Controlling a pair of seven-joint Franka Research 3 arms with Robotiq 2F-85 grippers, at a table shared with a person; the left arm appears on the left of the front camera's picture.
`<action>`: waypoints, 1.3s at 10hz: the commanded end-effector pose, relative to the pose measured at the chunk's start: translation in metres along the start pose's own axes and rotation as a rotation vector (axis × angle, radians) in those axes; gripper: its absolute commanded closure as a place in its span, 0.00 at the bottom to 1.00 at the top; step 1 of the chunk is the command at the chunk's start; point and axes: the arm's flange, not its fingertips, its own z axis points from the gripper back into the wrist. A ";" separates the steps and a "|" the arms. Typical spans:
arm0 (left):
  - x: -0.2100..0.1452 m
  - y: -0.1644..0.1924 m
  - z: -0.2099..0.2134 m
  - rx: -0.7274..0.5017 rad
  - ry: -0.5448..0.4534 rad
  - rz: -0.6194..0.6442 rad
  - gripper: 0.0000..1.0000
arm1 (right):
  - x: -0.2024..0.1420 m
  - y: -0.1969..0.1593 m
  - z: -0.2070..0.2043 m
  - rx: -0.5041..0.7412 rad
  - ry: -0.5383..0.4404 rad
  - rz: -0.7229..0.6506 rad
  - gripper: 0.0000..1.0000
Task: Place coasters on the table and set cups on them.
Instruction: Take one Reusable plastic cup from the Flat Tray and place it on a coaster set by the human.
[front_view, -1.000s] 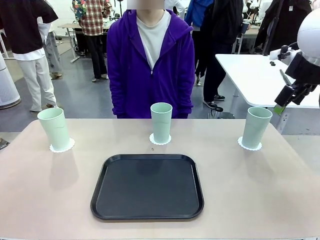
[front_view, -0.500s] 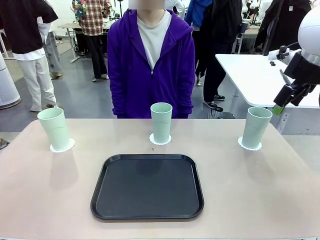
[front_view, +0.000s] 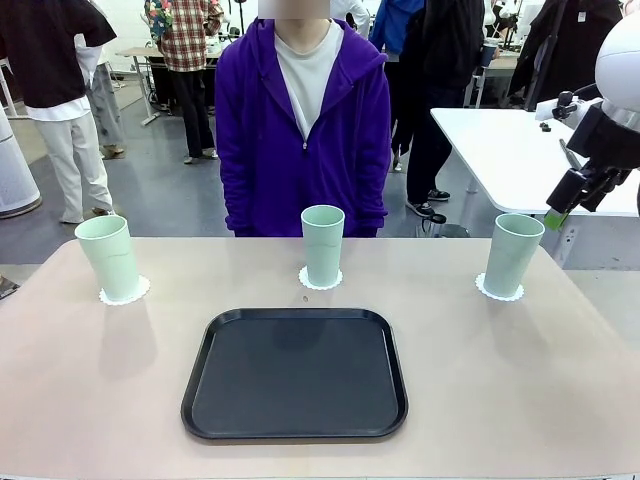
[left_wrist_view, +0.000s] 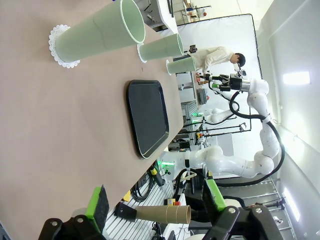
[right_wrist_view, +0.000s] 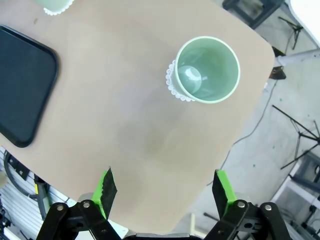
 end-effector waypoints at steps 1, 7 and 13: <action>-0.002 -0.001 0.002 0.000 -0.005 -0.007 0.00 | -0.001 0.000 0.000 -0.023 0.000 -0.004 0.00; -0.002 -0.001 0.002 0.000 -0.005 -0.007 0.00 | -0.055 -0.026 0.033 0.239 -0.096 -0.150 0.00; -0.002 -0.001 0.002 0.000 -0.005 -0.007 0.00 | -0.183 -0.136 -0.016 0.895 -0.392 -0.514 0.00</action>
